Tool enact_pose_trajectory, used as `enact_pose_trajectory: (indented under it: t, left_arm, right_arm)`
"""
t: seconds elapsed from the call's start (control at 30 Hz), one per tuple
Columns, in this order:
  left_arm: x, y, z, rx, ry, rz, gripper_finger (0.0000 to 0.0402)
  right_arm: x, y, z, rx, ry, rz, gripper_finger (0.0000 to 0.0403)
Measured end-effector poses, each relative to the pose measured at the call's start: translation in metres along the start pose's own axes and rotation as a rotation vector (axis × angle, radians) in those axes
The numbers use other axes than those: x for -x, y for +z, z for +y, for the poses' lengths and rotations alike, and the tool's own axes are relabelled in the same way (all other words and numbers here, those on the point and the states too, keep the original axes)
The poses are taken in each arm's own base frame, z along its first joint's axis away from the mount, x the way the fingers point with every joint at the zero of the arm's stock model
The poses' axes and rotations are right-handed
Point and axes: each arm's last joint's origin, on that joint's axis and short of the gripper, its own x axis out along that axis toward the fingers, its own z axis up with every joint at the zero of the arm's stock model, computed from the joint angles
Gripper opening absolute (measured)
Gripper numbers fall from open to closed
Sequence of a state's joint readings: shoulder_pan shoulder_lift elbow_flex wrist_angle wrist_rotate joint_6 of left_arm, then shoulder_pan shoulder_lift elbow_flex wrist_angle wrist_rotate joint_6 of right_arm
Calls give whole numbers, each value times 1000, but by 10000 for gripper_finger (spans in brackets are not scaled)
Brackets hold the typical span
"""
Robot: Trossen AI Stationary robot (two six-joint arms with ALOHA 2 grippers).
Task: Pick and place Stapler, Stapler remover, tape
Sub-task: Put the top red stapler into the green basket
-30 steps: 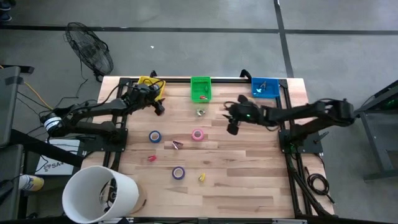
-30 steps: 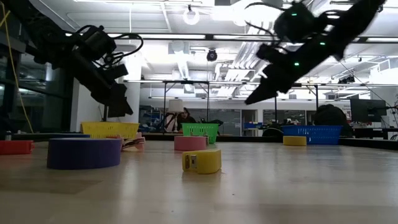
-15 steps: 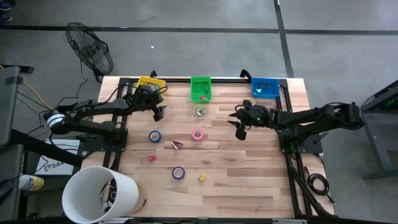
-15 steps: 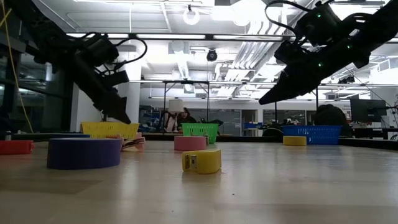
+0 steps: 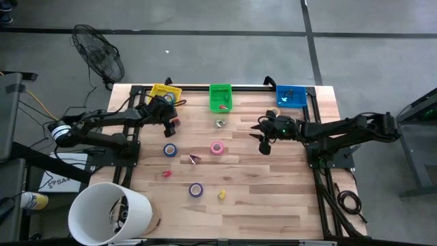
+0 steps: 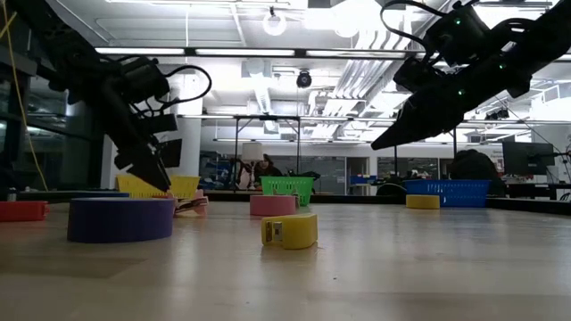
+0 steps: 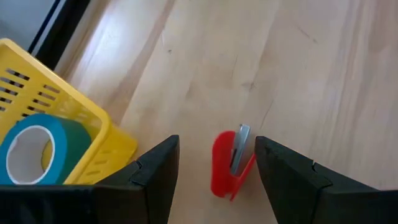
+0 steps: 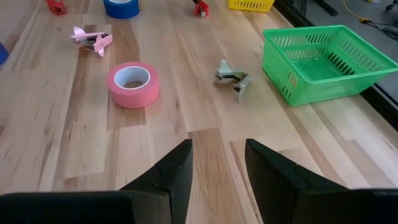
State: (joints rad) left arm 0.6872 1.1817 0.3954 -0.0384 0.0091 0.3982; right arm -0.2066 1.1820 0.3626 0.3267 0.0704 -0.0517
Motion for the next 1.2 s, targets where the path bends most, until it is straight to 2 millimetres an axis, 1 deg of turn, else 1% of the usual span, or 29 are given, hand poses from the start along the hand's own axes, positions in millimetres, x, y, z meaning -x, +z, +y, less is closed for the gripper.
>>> enact_pose_trajectory:
  t: [0.3,0.83,1.2]
  left_arm:
    - [-6,-2,-1,-24,-13,20,204]
    - [-6,-3,-3,-42,-61,13,204]
    - [-6,-3,-3,-43,-64,15,204]
  right_arm:
    - [0,0,0,-1,11,0,138]
    - [0,0,0,-2,14,0,138]
    - [0,0,0,-3,15,0,138]
